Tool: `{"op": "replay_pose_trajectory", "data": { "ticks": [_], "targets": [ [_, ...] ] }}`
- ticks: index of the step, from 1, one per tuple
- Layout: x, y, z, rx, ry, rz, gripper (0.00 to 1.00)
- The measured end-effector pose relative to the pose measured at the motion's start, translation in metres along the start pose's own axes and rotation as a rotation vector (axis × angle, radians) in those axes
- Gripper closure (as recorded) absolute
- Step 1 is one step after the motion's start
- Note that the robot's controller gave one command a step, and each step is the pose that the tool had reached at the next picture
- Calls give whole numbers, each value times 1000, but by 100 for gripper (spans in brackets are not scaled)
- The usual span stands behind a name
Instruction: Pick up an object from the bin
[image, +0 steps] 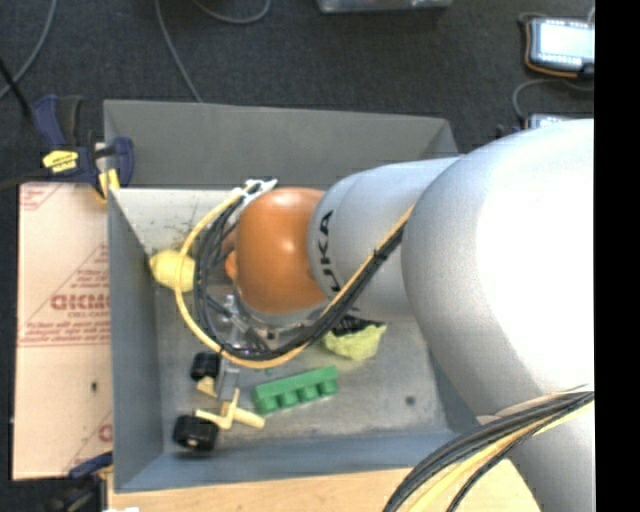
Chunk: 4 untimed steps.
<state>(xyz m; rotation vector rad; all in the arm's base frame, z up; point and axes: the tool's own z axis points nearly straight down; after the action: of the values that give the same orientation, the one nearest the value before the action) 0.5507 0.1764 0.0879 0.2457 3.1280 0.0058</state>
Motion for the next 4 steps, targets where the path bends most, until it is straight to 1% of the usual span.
{"op": "replay_pose_trajectory", "data": {
  "ticks": [1, 2, 3, 4],
  "targets": [
    [-1, -2, 1, 0, -1, -66, 0],
    [12, 3, -36, 3, 7, -162, 0],
    [9, 11, -54, -5, -15, -204, 0],
    [12, 9, -17, 0, 0, -154, 0]
  ]
}}
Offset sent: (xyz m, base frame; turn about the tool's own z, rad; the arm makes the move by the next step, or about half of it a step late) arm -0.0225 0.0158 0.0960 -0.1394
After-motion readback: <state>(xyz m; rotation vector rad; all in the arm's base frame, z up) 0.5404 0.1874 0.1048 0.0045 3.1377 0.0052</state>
